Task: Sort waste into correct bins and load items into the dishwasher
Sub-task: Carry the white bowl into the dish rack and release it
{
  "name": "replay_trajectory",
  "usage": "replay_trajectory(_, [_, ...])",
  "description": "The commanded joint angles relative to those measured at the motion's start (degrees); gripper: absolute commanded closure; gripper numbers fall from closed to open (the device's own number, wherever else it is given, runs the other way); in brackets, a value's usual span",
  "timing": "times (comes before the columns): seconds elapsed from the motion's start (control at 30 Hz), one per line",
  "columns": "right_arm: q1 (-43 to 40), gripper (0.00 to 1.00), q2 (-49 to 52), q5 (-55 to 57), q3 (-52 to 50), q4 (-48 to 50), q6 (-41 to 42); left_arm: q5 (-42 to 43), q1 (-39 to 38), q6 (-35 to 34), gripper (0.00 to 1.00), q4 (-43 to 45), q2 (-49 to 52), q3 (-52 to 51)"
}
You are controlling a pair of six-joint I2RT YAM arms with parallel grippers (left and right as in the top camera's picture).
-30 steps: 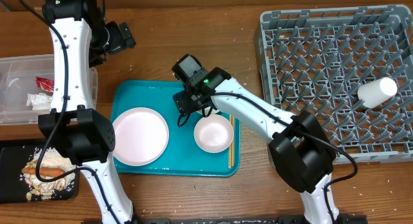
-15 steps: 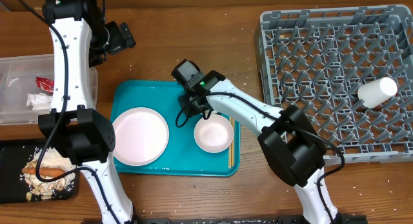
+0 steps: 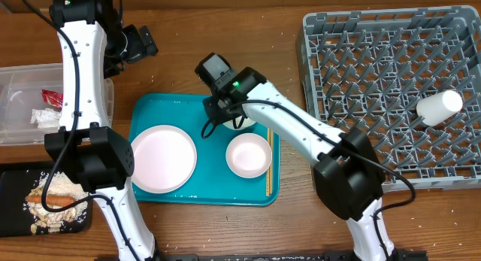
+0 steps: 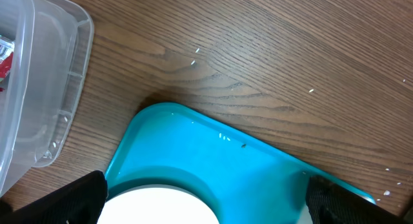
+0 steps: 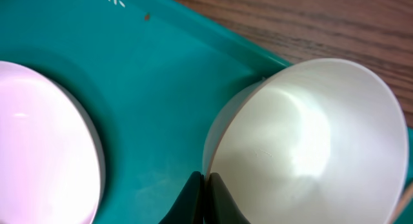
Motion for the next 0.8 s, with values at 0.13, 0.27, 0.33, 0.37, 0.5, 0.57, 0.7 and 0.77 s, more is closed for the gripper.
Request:
replay_trajectory(0.13, [-4.57, 0.96, -11.58, -2.82, 2.78, -0.26, 0.04, 0.39, -0.26, -0.42, 0.0, -0.04, 0.0, -0.02])
replay_trajectory(0.27, [-8.44, 0.96, -16.24, -5.14, 2.78, -0.79, 0.11, 0.39, -0.26, -0.39, 0.0, -0.04, 0.0, -0.02])
replay_trajectory(0.33, [-11.74, 0.96, -18.23, -7.23, 2.78, -0.68, 0.28, 0.39, -0.26, -0.42, 0.0, -0.04, 0.0, -0.02])
replay_trajectory(0.37, [-16.52, 0.96, -19.71, -11.32, 2.78, -0.59, 0.26, 0.39, -0.26, -0.42, 0.0, -0.04, 0.0, -0.02])
replay_trajectory(0.5, [-32.3, 0.96, -19.8, -27.96, 1.99, -0.5, -0.22, 0.37, -0.26, -0.42, 0.0, -0.04, 0.0, -0.02])
replay_trajectory(0.57, [-37.92, 0.96, -19.5, -33.0, 0.81, 0.11, -0.44, 0.37, -0.26, -0.42, 0.0, -0.04, 0.0, -0.02])
replay_trajectory(0.7, [-49.11, 0.96, -19.39, -44.63, -2.91, 3.78, -2.25, 0.39, -0.26, -0.42, 0.0, -0.04, 0.0, -0.02])
replay_trajectory(0.77, [-53.42, 0.96, -19.39, -50.97, -5.31, 6.69, -2.82, 0.37, -0.26, -0.39, 0.0, -0.04, 0.0, -0.02])
